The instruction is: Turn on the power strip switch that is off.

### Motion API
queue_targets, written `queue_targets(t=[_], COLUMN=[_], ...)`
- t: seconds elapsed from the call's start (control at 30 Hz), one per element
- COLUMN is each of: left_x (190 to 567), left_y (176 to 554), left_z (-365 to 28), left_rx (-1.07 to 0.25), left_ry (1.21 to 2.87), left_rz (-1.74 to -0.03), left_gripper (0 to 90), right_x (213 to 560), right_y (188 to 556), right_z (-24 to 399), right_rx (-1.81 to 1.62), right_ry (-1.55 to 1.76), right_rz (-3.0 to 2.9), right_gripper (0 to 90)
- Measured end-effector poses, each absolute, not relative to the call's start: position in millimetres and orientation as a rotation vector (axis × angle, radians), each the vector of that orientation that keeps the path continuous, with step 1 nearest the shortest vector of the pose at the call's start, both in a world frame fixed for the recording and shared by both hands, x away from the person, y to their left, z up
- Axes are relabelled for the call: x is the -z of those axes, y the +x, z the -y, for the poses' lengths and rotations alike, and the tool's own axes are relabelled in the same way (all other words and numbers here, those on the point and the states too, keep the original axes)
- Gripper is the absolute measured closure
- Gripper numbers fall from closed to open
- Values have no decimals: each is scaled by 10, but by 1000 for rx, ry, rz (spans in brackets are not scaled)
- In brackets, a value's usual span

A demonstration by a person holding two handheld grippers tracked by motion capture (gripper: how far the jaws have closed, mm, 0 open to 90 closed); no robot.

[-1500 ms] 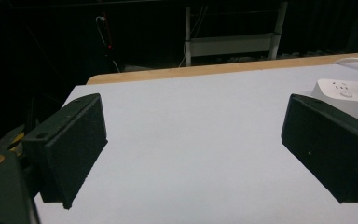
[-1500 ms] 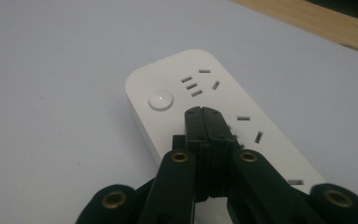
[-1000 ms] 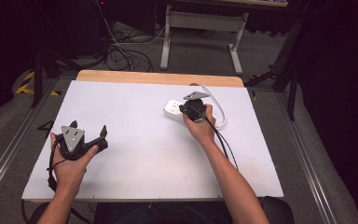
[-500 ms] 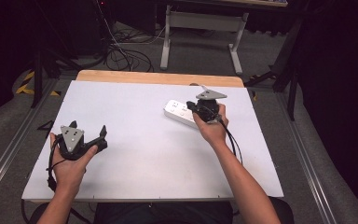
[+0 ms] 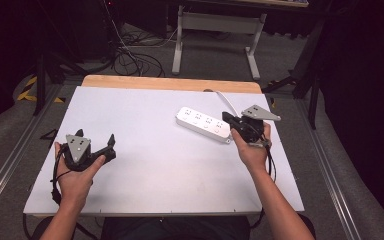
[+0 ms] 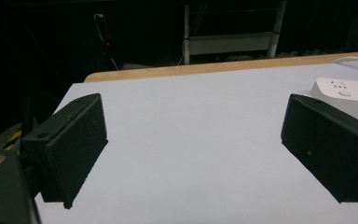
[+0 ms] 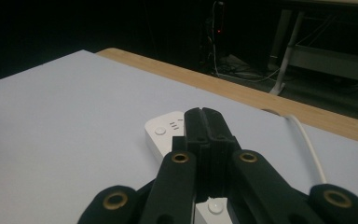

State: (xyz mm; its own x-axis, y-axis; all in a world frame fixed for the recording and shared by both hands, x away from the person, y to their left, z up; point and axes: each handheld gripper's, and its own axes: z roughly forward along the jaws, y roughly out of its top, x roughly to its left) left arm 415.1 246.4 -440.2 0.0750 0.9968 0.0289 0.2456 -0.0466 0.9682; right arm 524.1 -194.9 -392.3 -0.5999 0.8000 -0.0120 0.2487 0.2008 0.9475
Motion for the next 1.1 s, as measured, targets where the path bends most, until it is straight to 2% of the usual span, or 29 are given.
queue_targets(t=[0.4,0.83,0.93,1.1], left_x=[4397,4395,4395,4395], left_y=[4136,4144,4142,4142], left_z=[-2479,-2480,-2476,-2471], left_rx=[-1054,-1054,-1054,-1055], left_ry=[1447,1445,1445,1449], left_rz=[-1318,-1314,-1313,-1309], left_gripper=[77,78,78,78], right_x=[3892,3946,3948,3964], right_y=[4879,4833,4830,4845], right_z=[2287,2319,2306,2296], right_rx=[-1476,-1512,-1503,-1487], right_ry=[964,941,928,956], right_rz=[-1846,-1804,-1808,-1779], right_gripper=[900,900,824,508])
